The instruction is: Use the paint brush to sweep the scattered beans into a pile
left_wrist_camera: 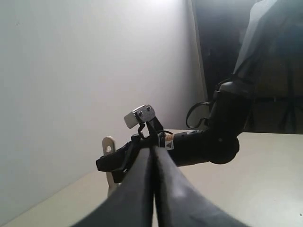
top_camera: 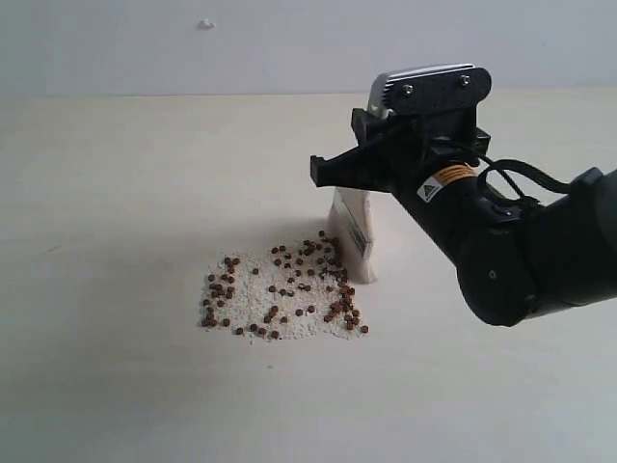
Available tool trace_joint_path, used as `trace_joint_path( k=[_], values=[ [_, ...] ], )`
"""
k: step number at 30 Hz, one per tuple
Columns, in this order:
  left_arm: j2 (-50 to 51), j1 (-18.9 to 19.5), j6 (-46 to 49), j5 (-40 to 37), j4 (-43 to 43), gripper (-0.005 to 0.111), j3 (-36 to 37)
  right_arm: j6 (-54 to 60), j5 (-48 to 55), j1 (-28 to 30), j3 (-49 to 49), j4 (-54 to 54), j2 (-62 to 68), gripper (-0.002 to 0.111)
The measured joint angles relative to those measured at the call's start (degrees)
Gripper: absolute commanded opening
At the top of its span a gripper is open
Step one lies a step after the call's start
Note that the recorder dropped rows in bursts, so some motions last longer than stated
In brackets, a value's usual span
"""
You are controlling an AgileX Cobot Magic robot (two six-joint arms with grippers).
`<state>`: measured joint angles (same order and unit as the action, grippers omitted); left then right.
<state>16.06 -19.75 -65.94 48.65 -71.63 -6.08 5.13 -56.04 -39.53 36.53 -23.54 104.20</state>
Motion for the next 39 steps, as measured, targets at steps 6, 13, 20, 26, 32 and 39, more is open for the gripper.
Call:
trace_joint_path(
  k=[6,13,20,26,32,39],
  values=[
    [0.0,0.0,0.0,0.0,0.0,0.0,0.0,-6.35,0.85,0.0,0.37,6.96,0.73,0.0],
    [0.0,0.0,0.0,0.0,0.0,0.0,0.0,-5.13,2.32,0.0,0.37,1.78,-1.64,0.0],
    [0.0,0.0,0.0,0.0,0.0,0.0,0.0,-1.83,7.23,0.0,0.37,-0.28,-10.12,0.0],
    [0.0,0.0,0.0,0.0,0.0,0.0,0.0,-0.77,6.37,0.0,-7.54,-11.15,-16.49,0.0],
    [0.0,0.0,0.0,0.0,0.0,0.0,0.0,-6.67,3.67,0.0,-18.07,-14.01,-18.23,0.0],
    [0.0,0.0,0.0,0.0,0.0,0.0,0.0,-11.66,2.66,0.0,-19.18,-10.95,-18.35,0.0]
  ],
)
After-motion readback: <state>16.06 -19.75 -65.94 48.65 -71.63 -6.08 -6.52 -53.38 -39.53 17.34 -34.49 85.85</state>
